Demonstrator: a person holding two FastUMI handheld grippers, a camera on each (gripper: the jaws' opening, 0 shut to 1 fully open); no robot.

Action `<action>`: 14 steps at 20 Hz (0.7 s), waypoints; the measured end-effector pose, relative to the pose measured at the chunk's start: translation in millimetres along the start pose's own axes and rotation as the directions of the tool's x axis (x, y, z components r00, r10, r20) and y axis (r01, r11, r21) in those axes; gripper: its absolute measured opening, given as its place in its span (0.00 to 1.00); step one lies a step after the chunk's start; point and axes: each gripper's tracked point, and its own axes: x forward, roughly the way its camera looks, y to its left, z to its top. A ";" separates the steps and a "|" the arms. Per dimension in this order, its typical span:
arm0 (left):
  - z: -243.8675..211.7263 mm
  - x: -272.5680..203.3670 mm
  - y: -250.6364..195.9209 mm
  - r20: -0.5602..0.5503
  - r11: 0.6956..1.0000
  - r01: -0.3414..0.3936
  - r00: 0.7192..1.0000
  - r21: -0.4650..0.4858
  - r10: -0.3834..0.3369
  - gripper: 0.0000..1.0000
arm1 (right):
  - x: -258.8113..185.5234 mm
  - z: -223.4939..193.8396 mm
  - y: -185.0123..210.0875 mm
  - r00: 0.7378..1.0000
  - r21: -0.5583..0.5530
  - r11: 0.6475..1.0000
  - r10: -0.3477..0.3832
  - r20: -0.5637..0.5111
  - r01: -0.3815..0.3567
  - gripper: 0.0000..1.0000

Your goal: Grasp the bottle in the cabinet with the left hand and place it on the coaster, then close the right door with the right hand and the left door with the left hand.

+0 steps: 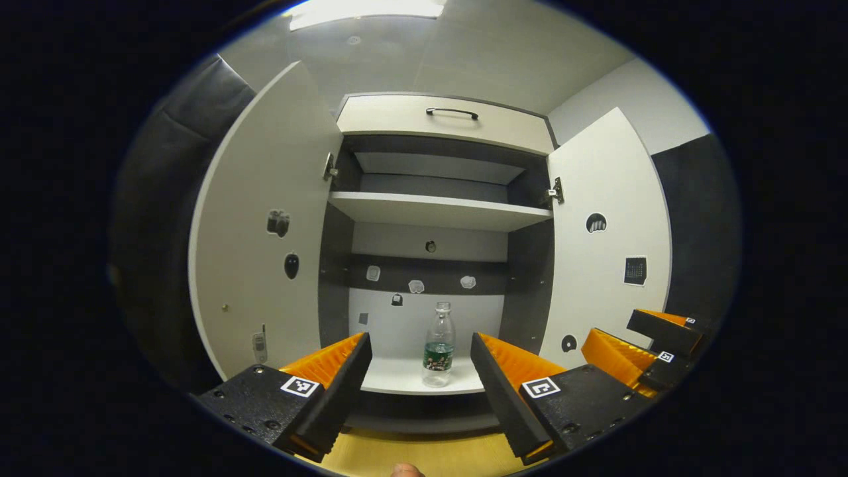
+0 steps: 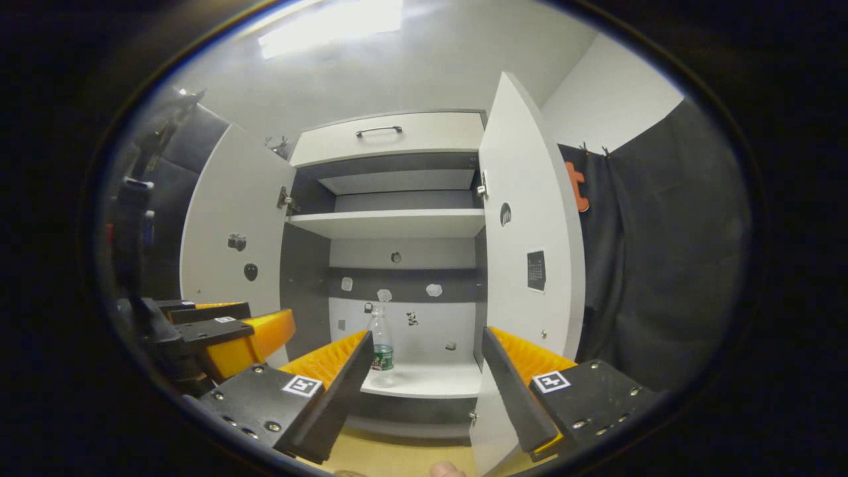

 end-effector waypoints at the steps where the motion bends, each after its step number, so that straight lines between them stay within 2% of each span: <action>1: -0.8 14.9 -3.4 0.001 1.000 0.012 1.000 -0.005 -0.012 0.95 | -1.1 1.4 -2.1 1.000 -0.003 1.000 -0.006 0.004 0.006 0.99; 5: -16.2 66.6 -8.6 -0.012 0.998 0.057 0.998 -0.038 -0.058 0.95 | -13.5 8.2 -13.5 0.999 -0.005 0.999 -0.051 0.018 0.052 1.00; 9: -50.5 124.1 -11.0 -0.088 0.996 0.080 0.993 -0.047 -0.084 0.95 | -31.5 16.6 -32.6 0.993 -0.034 0.993 -0.108 0.038 0.110 0.99; 13: -81.6 170.8 -13.0 -0.148 0.996 0.084 0.985 -0.036 -0.088 0.95 | -52.4 22.2 -52.5 0.979 -0.048 0.979 -0.197 0.055 0.200 0.96; 14: -86.6 180.6 -14.4 -0.156 0.996 0.084 0.984 -0.040 -0.090 0.95 | -55.5 24.0 -57.5 0.974 -0.055 0.973 -0.220 0.057 0.224 1.00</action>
